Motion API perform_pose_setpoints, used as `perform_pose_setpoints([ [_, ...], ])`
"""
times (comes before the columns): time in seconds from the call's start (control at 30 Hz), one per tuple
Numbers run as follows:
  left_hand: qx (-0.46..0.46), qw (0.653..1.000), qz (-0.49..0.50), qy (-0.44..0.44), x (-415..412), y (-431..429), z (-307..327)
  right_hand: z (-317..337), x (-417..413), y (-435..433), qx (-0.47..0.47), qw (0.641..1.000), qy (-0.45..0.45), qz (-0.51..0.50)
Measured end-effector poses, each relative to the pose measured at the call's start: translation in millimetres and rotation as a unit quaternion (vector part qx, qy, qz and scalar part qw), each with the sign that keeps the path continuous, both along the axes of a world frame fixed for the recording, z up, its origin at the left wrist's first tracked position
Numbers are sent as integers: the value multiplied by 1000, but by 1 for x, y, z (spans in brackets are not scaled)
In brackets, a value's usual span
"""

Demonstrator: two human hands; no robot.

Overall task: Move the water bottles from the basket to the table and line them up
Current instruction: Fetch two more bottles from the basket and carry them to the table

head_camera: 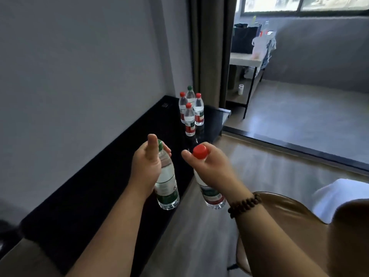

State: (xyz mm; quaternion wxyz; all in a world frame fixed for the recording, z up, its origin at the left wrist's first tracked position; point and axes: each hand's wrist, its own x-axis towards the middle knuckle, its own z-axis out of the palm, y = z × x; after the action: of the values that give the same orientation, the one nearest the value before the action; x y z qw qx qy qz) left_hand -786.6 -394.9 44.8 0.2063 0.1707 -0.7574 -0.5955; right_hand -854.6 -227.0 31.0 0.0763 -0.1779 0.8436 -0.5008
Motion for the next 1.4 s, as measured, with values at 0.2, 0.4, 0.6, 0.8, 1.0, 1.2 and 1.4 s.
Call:
perform_pose_setpoints([
  [0.2, 32, 998, 51, -28, -60, -39, -17, -16, -82, -45, -41, 996, -36, 69],
  [0.4, 46, 994, 91, -26, -130, -107, -42, -15, -162, -105, 27, 989, -23, 146],
  [0.6, 19, 994, 110, -21, -195, -153, -47, -14, -243, -164, 59, 982, -21, 176],
  [0.8, -74, 987, 106, -96, -238, -185, -50, -7, -309, -210, 115, 963, 24, 241],
  [1.0, -165, 950, 147, -221, -279, -203, -62, -23, -389, -254, 185, 933, 19, 308],
  [1.2, -157, 916, 224, -294, -335, -202, -80, -56, -461, -292, 299, 869, 35, 394],
  [1.4, -70, 917, 277, -278, -373, -188, -100, -90, -510, -300, 344, 832, 35, 434],
])
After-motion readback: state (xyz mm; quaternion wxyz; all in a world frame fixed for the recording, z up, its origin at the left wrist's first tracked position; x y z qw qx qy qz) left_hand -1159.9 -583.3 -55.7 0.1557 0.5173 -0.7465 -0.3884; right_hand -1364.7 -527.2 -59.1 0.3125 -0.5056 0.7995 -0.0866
